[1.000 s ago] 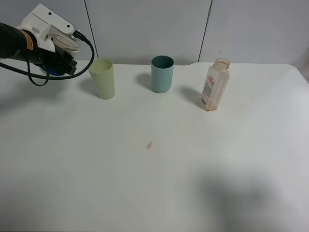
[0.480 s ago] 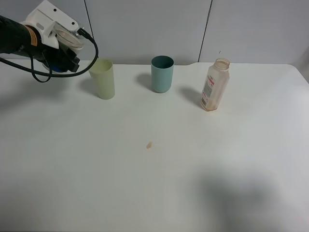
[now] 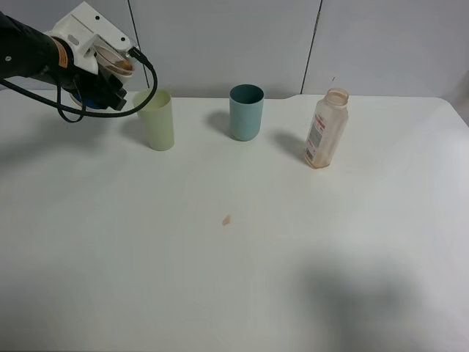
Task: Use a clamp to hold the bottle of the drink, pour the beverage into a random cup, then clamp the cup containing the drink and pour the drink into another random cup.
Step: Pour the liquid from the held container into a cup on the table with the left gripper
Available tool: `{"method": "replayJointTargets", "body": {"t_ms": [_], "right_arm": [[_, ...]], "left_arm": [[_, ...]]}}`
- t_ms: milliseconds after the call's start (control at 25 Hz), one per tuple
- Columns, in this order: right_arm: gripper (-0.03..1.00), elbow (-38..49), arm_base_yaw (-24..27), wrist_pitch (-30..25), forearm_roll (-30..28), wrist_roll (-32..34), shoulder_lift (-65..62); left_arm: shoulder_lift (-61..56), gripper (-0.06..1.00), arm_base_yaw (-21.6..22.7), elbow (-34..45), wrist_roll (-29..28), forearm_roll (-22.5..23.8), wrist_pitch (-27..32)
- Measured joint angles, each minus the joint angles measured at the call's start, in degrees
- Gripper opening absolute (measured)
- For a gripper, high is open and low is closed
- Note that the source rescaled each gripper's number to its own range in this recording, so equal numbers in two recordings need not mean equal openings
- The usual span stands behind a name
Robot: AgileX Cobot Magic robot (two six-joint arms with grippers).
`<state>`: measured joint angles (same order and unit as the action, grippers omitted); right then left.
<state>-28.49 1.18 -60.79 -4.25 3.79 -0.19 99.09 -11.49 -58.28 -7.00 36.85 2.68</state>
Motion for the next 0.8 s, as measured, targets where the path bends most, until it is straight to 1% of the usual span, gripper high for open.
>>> {"method": "replayJointTargets", "body": {"t_ms": [80, 640, 800], "right_arm": [[1.00, 0.0, 0.0, 0.0, 0.0, 0.0, 0.0], [1.00, 0.0, 0.0, 0.0, 0.0, 0.0, 0.0], [1.00, 0.0, 0.0, 0.0, 0.0, 0.0, 0.0]], "left_arm": [[0.0, 0.05, 0.0, 0.0, 0.2, 0.2, 0.8], [0.0, 0.05, -0.6, 0.0, 0.5, 1.3, 0.8], [0.0, 0.05, -0.6, 0.0, 3.0, 1.6, 0.8]]}}
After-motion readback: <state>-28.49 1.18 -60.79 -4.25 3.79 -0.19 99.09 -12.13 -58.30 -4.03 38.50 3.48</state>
